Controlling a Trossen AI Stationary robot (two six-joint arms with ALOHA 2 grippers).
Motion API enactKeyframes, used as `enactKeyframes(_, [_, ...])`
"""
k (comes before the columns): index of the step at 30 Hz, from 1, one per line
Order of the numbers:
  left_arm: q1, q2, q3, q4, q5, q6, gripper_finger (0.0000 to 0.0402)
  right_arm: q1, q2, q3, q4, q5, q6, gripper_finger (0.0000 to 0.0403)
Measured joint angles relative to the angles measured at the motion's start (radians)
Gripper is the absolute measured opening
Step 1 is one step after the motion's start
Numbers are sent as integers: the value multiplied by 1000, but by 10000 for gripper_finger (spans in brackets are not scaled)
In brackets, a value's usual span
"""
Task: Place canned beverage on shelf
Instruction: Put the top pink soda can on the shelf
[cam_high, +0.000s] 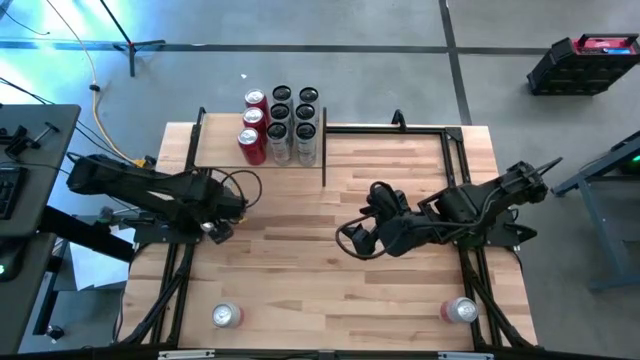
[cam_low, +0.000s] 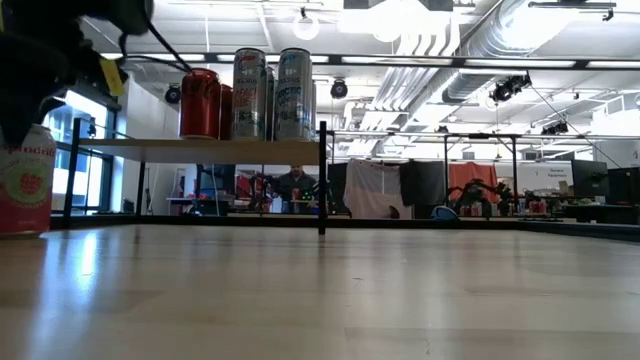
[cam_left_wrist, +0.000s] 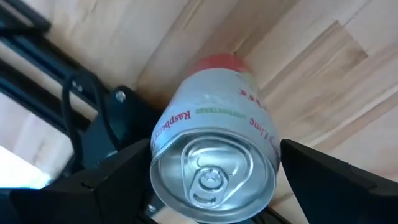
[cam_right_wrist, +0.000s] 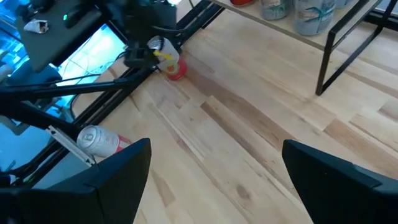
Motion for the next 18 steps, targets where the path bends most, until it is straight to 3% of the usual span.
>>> enactKeyframes(10, [17, 58, 0, -4, 109, -150, 341, 37, 18, 1, 26, 1, 0, 348])
enactKeyframes(18, [-25, 57, 0, 58, 107, -250, 335, 39, 48, 1, 28, 3, -3, 348])
